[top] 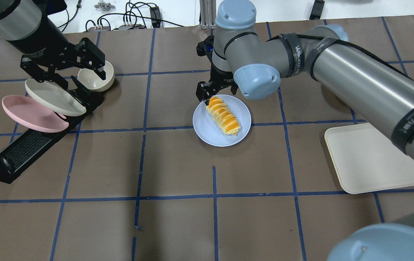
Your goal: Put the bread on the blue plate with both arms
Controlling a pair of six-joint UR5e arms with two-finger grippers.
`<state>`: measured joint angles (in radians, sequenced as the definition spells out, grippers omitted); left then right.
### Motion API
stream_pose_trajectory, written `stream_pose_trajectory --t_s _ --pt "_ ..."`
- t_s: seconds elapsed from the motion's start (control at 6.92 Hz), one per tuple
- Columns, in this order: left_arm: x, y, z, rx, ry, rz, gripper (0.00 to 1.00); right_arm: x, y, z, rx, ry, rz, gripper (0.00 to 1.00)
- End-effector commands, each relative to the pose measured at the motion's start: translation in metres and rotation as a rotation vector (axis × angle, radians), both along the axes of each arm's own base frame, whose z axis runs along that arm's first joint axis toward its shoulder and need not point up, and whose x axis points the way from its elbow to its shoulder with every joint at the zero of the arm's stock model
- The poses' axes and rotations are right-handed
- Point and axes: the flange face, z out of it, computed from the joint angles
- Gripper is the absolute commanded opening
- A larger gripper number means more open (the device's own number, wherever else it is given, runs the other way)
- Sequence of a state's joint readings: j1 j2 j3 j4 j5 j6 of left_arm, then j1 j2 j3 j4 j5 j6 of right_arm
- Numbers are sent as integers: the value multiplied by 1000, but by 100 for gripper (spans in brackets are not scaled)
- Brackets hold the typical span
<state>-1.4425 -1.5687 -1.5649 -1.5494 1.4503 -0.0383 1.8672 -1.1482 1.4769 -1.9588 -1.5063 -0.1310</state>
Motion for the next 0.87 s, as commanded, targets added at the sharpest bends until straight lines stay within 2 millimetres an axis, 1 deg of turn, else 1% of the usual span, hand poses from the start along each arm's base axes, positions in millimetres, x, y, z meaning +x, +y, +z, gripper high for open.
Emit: stream_pose_trajectory --t_s 0.0,0.14,0.29,0.43,0.58,0.72 --pt "-4 12 11 -21 1 -1 100 -23 -22 86 -131 135 -33 100" --pt "-4 12 -9 17 9 -10 100 -30 -28 118 -174 133 -47 100" --pt "-7 17 -28 53 10 -15 100 -41 -34 125 -202 154 -65 100" --pt "-7 16 -32 52 13 -18 100 -61 -44 134 -225 164 -98 100" --pt "-8 16 -30 46 12 -31 100 -84 -22 160 -177 177 -114 100" --pt "-7 16 -27 38 7 -50 100 -127 -5 176 -82 195 -171 100"
